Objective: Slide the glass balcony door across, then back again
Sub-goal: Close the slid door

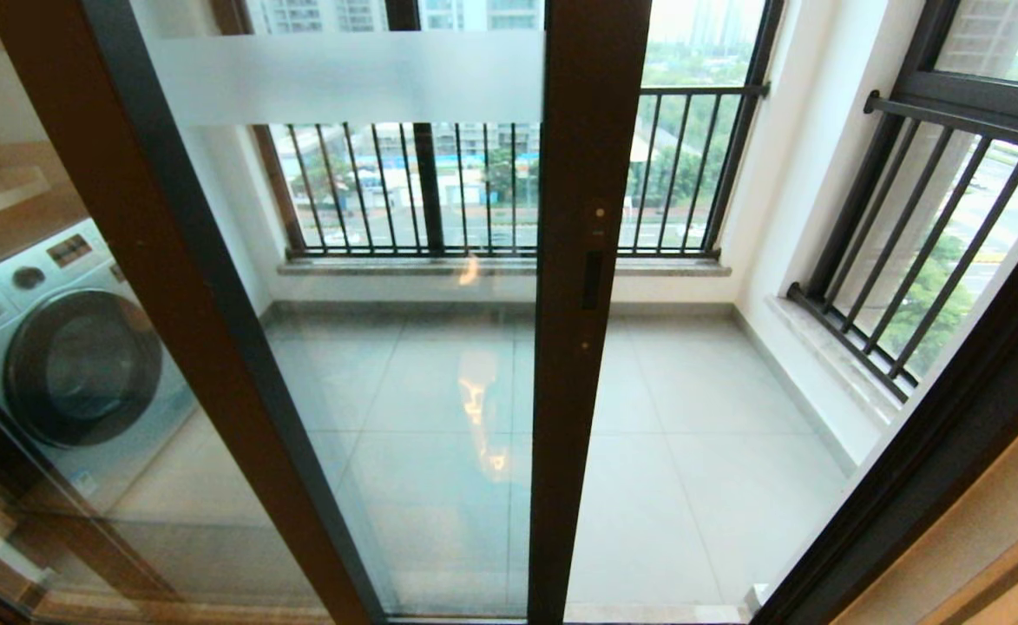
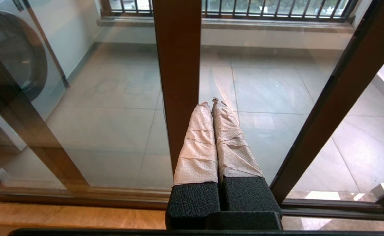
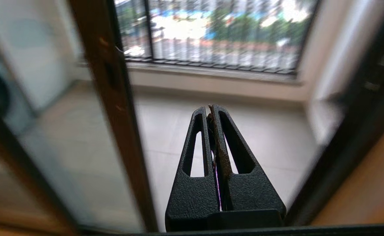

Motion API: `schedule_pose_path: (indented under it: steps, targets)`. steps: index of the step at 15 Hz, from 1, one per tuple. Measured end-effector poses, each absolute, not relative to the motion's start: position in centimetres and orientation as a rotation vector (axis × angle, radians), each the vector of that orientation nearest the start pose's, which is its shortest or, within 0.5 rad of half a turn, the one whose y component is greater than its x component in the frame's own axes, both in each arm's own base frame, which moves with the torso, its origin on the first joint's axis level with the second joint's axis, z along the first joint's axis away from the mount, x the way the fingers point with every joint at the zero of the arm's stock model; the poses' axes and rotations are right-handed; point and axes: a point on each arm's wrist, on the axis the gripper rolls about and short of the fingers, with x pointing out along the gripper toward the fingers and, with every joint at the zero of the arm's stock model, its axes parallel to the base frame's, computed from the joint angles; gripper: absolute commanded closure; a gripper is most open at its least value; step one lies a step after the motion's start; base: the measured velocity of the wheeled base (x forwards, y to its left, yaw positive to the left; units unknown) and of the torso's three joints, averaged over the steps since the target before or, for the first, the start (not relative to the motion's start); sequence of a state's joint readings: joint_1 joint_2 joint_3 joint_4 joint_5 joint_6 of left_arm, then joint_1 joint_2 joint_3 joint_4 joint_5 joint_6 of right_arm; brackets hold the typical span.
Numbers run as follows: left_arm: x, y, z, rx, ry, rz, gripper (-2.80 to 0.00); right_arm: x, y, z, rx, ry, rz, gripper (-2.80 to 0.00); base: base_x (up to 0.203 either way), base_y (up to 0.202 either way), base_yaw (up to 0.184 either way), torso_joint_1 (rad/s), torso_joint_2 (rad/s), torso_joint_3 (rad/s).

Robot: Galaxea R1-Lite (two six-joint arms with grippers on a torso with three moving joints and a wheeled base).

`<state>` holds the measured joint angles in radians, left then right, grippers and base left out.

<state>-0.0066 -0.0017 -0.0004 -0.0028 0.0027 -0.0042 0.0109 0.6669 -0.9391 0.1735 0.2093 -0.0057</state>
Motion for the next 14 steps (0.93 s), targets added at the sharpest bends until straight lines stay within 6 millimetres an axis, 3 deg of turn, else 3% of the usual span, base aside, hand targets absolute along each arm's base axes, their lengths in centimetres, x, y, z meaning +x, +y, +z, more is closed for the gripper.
schedule_pose_path:
  steps: [3, 6, 9, 14]
  targets:
    - [-2.3, 0.0, 7.6, -0.004, -0.005, -0.003, 0.00, 4.6, 1.7, 34.6, 0.116, 0.109, 0.476, 0.00, 0.000, 0.000, 0.000, 0.000, 0.00, 0.000]
    - [-2.3, 0.0, 7.6, -0.004, -0.005, -0.003, 0.00, 8.9, 5.5, 34.7, 0.159, 0.424, 0.674, 0.00, 0.000, 0.000, 0.000, 0.000, 0.00, 0.000]
    - [-2.3, 0.0, 7.6, -0.004, -0.005, -0.003, 0.00, 13.0, 9.8, 33.9, 0.100, 0.597, 0.601, 0.00, 0.000, 0.000, 0.000, 0.000, 0.00, 0.000]
    - [-2.3, 0.0, 7.6, -0.004, -0.005, -0.004, 0.00, 16.9, 16.1, 32.8, -0.039, 0.517, 0.344, 0.00, 0.000, 0.000, 0.000, 0.000, 0.00, 0.000]
